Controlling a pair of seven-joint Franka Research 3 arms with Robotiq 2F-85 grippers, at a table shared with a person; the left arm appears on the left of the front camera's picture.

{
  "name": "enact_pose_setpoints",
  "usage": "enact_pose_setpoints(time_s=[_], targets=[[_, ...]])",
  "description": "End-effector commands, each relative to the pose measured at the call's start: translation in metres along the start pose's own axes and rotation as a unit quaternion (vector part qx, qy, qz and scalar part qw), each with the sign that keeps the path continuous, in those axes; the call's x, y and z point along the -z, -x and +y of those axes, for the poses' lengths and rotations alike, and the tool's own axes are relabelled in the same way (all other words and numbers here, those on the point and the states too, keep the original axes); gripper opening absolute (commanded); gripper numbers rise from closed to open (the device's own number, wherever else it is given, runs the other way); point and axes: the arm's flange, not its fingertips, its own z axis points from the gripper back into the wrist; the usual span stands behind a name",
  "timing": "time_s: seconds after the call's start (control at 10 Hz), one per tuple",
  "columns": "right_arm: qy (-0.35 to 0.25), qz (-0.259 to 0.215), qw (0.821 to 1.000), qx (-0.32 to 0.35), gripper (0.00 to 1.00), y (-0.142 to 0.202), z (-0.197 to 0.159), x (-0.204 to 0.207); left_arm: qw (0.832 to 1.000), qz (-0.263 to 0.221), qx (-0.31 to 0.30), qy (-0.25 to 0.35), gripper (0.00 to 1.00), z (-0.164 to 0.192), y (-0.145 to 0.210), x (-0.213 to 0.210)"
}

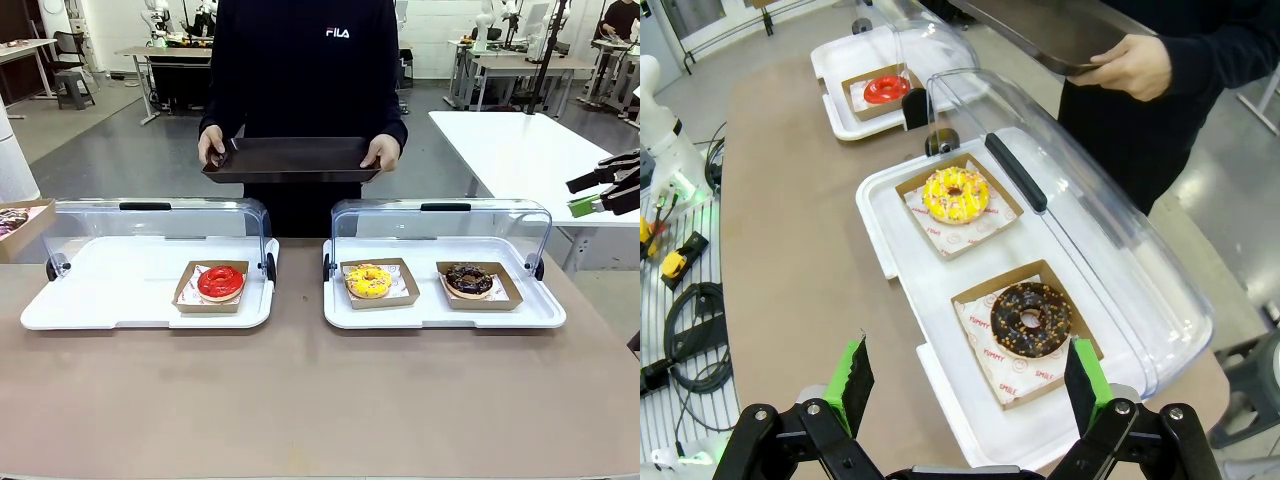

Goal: Provide the desired donut to the person.
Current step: Place the picked Paper togo box onto the Handle tray extended by the person.

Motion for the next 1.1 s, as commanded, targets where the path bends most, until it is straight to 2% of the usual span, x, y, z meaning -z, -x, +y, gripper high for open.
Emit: enact_pose_setpoints(time_s=[0.0, 1.0], targets=[[-0.005, 0.001, 1.0, -0.001, 1.0, 0.0009, 0.0006, 0.0006, 1.0, 0.0, -0.004, -0.009, 0.0, 0.0019, 0.001, 0.0002], [-0.005, 0.001, 1.0, -0.001, 1.0, 0.0009, 0.0006, 0.0006, 1.0, 0.0, -0.004, -0.009, 0.0, 0.0019, 0.001, 0.0002]])
